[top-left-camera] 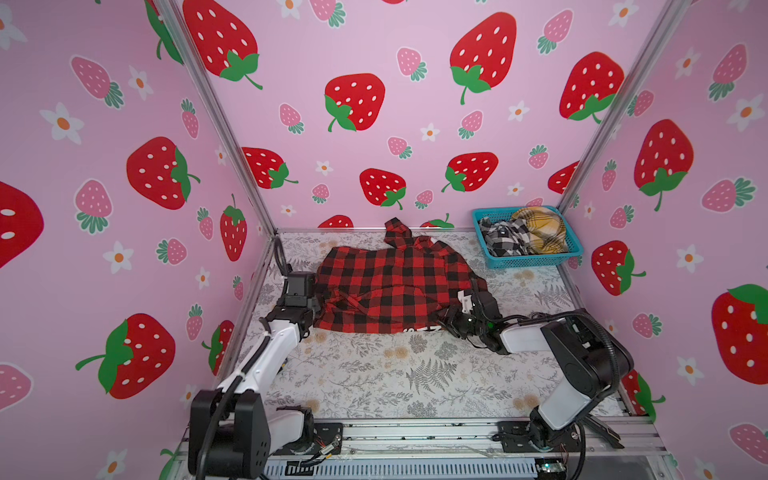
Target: Fold and stack the long sleeve shirts
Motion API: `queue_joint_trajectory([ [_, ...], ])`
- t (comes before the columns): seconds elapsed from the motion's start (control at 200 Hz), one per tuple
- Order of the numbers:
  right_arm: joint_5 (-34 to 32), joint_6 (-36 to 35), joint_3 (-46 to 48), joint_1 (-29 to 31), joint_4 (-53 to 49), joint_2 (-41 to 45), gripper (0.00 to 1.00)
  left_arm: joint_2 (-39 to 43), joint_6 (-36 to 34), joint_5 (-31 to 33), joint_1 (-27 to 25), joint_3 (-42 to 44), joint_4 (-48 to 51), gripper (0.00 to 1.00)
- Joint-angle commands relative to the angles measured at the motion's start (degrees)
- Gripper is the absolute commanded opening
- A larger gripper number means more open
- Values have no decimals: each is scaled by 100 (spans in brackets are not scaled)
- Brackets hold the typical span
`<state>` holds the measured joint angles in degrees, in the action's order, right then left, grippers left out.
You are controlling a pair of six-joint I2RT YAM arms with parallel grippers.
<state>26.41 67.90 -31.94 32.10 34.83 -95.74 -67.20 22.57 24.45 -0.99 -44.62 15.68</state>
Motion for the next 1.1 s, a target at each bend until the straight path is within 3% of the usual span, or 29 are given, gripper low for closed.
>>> queue_joint_trajectory([
  [0.0, -235, -279, -3, -12, -548, 468, 58, 270, 1465, -1263, 143, 83, 334, 46],
  [0.05, -368, -452, -60, -27, -949, 644, 60, 209, 1697, -1868, 168, -5, 333, 57],
  [0.115, -537, -693, -210, -44, -1535, 811, 60, -49, 1970, -2419, 224, -313, 431, 63],
  [0.31, -669, -1273, -587, -82, -2935, 1156, 40, -1284, 2469, -3489, 242, -1381, 298, 65],
  [0.525, -1133, -1714, -929, -81, -3984, 2039, 40, -2239, 2680, -3313, 179, -1890, 770, 69],
  [0.78, -1317, -2302, -2082, -246, -4565, 1334, 30, -2918, 2625, -3262, 83, -2303, 874, 69],
  [0.895, -1259, -2405, -2388, -374, -4529, 857, 28, -3210, 2589, -3091, 56, -2547, 943, 63],
  [1.011, -1272, -2547, -2660, -439, -4600, 330, 26, -3518, 2483, -3179, 47, -2821, 1020, 47],
  [1.096, -1313, -2584, -2673, -506, -4640, 87, 22, -3648, 2344, -3388, 38, -2899, 1076, 28],
])
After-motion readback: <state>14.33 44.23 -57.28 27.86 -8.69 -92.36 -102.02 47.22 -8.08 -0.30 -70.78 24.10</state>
